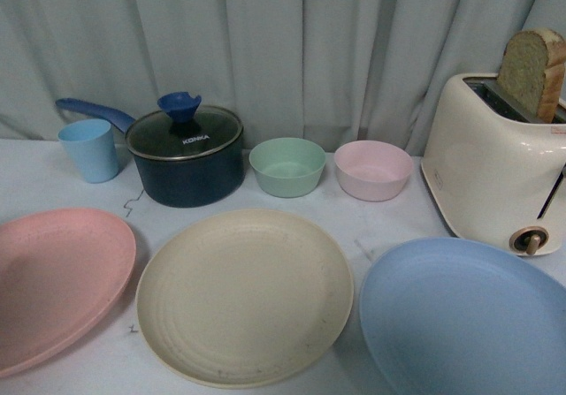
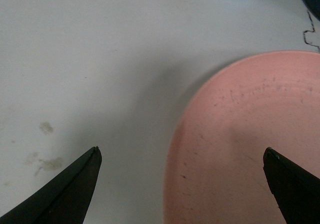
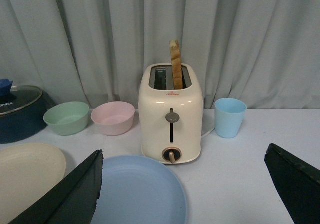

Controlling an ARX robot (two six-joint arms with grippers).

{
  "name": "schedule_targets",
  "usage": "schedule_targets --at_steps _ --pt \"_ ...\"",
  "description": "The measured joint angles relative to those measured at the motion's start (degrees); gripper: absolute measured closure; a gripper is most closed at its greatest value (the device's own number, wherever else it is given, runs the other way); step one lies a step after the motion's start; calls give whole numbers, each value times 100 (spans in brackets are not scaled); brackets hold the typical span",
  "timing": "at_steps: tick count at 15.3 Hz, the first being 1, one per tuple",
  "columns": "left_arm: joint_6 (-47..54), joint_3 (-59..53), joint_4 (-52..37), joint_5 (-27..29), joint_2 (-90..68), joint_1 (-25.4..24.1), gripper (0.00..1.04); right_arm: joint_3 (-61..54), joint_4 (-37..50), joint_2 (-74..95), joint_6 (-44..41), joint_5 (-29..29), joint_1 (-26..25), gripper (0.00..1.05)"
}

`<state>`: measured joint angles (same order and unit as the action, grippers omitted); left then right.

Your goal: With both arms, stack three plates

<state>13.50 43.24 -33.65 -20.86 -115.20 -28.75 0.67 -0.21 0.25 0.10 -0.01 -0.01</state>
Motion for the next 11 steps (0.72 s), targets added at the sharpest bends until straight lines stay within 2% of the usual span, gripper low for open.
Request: schedule_targets --at_steps 4,11 --pt "-278 -35 -205 109 -181 -87 7 0 0 0 0 0 0 6" --pt "-483 -323 -667 302 -590 61 7 0 0 0 0 0 0 6"
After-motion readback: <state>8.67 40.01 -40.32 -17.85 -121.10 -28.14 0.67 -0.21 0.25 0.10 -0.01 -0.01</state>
